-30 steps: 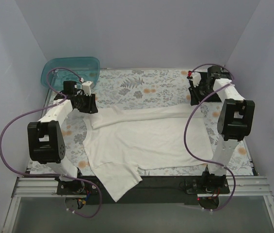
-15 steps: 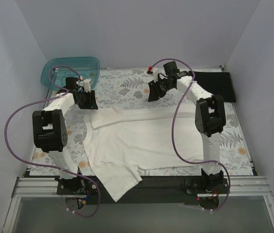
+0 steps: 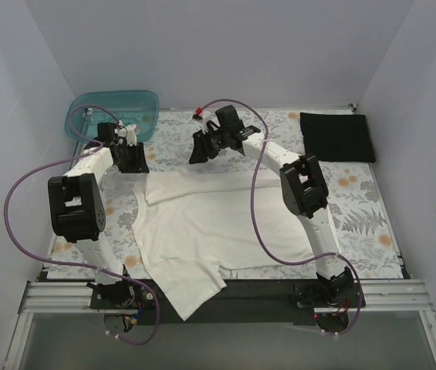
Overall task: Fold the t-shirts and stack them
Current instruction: Fold the tshirt
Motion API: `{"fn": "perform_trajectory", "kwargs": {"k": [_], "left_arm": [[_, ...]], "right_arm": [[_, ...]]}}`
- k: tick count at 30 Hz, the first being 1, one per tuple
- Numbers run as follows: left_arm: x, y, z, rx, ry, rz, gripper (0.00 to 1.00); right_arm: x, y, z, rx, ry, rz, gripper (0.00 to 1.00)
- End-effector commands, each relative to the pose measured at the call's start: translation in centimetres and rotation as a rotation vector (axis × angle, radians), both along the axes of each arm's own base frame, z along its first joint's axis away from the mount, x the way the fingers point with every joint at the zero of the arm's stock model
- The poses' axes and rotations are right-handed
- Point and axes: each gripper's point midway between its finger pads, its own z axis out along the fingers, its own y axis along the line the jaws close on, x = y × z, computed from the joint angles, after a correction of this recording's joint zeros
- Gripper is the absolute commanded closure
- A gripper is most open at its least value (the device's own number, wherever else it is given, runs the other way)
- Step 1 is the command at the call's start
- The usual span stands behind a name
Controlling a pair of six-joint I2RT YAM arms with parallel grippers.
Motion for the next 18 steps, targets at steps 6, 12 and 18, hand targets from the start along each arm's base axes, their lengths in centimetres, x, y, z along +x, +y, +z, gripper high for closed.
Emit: {"fn": "perform_trajectory", "kwargs": {"k": [6, 12, 18], "left_arm": [[2.1, -0.6, 1.8, -0.031, -0.066, -0.022, 0.64], [2.7, -0.6, 0.6, -0.040, -0.049, -0.023, 0.66], [2.9, -0.7, 0.1, -0.039, -0.043, -0.037, 0.67]], "right_arm": [[0.4, 5.4, -0.3, 0.074, -0.029, -0.025, 0.48], [0.3, 6.4, -1.1, 0.056, -0.058, -0.037, 0.44], [1.1, 6.3, -2.0, 0.028, -0.075, -0.079, 0.43]]}}
